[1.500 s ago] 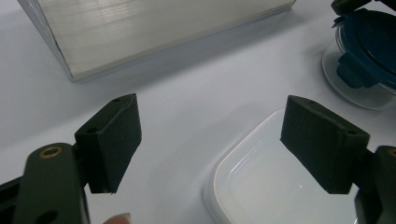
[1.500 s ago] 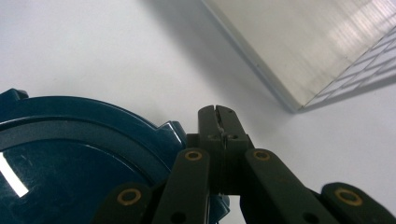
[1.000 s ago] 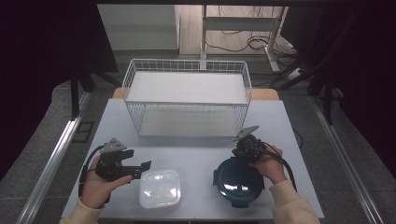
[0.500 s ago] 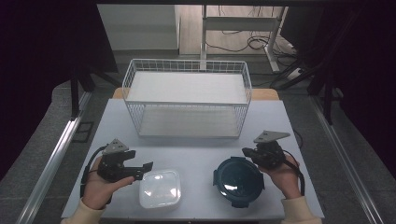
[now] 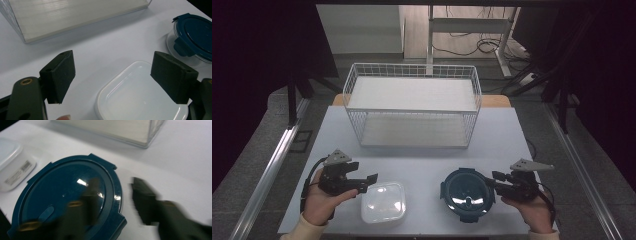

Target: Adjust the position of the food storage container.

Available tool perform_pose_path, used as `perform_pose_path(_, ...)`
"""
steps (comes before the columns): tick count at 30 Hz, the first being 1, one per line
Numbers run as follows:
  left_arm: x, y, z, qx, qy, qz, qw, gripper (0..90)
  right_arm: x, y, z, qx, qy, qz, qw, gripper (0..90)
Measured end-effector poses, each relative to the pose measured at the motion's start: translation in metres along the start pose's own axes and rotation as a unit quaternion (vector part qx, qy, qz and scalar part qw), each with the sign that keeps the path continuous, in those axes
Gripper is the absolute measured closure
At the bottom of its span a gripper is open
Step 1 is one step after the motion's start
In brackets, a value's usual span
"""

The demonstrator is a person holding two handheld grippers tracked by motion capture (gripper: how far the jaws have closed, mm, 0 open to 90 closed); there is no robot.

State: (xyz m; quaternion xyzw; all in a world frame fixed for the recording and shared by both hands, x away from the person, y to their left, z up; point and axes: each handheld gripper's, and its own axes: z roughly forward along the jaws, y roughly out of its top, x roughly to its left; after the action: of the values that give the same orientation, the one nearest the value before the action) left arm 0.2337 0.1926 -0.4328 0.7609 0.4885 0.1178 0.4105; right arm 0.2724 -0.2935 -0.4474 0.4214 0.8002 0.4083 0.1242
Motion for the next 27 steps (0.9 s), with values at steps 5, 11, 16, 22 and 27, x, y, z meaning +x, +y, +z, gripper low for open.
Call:
perform_pose_path(5, -0.003, -0.001, 0.005, 0.006, -0.001, -0.005, 1.0, 18.1, 0.0, 0.002, -0.003, -0.02, 0.016, 0.032, 0.9992, 27.9)
perform_pose_path(11, -0.014, 0.0, 0.004, 0.008, -0.019, -0.006, 0.9998, 17.4, 0.007, 0.002, -0.004, -0.019, 0.006, 0.018, 0.9996, 22.3)
perform_pose_path(16, -0.024, 0.001, 0.001, 0.004, -0.036, 0.0, 0.9993, 16.8, 0.008, 0.001, -0.005, -0.018, 0.003, 0.015, 0.9997, 22.1)
perform_pose_path(22, -0.047, 0.002, -0.001, 0.0, -0.053, 0.018, 0.9984, 16.1, 0.007, 0.001, -0.007, -0.019, 0.002, 0.015, 0.9997, 21.5)
perform_pose_path(27, -0.072, -0.002, 0.009, 0.01, -0.07, 0.014, 0.9974, 13.5, 0.006, 0.001, -0.008, -0.019, -0.003, 0.024, 0.9995, 19.3)
